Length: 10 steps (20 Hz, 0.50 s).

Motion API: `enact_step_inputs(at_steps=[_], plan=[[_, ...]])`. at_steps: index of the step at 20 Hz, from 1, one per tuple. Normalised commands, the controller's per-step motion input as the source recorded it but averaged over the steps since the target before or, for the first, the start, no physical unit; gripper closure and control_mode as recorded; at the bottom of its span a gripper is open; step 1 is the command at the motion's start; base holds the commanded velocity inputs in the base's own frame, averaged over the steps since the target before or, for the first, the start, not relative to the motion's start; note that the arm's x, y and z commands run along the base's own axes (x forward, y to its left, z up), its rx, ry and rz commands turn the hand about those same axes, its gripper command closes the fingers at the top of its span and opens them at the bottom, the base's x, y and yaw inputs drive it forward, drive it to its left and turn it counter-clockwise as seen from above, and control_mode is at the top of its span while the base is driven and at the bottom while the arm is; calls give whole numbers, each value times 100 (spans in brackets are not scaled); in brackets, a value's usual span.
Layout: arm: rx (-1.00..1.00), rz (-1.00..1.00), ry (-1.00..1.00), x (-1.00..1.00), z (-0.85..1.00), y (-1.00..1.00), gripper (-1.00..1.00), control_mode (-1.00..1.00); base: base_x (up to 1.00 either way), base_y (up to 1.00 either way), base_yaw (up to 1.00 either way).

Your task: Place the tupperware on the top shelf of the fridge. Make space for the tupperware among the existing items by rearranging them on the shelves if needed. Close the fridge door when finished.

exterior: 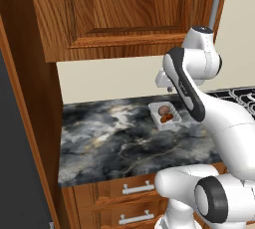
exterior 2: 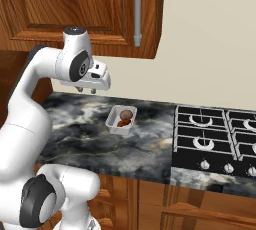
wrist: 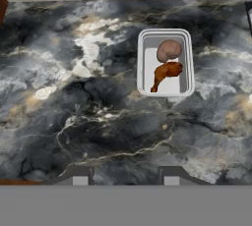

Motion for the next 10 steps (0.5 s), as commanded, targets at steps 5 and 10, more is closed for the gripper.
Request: enact_step_inputs(at_steps=[5,10], plan=[[0,0,0,0,-4,0,-100,-100,0,0,0],[0,0,0,0,-7,0,-100,-100,0,0,0]])
